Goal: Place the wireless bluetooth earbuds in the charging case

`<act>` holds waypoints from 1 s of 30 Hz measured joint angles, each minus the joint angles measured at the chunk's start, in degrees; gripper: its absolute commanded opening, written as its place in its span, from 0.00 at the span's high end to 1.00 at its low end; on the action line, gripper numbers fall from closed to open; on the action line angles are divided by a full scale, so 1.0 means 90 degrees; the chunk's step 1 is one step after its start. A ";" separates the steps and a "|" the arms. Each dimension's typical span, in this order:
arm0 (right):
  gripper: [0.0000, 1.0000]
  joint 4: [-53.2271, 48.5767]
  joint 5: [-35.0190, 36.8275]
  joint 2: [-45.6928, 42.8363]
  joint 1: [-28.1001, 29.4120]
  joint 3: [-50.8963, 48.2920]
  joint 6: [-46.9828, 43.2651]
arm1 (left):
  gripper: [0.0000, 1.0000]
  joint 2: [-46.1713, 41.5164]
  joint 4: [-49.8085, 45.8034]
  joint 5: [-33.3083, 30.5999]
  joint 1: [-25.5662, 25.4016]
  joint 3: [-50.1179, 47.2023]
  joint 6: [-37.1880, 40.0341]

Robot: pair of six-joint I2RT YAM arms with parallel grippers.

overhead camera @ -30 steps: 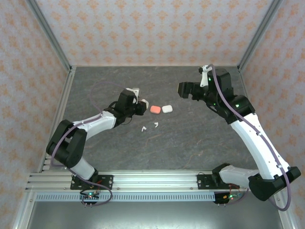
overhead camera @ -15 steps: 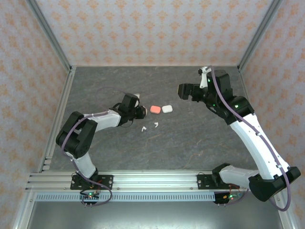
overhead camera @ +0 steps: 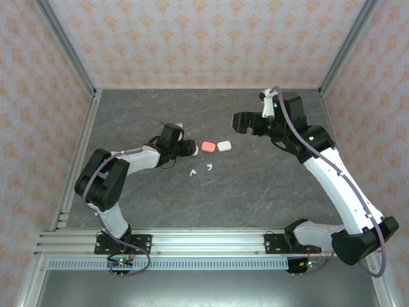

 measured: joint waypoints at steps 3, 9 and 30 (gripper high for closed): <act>0.00 0.0063 -0.0109 0.0289 0.0019 0.0000 0.0117 | 0.41 -0.0284 -0.0124 -0.0085 0.0080 -0.0056 0.0002; 0.00 0.0209 0.0114 0.1161 0.0588 0.0012 0.0226 | 0.24 -0.1974 -0.0542 -0.0330 0.0466 -0.0221 -0.0017; 0.16 -0.0066 0.1773 0.6768 0.3053 0.4022 -0.0022 | 0.00 -0.4061 -0.1994 0.0126 0.3451 -0.1025 -0.0755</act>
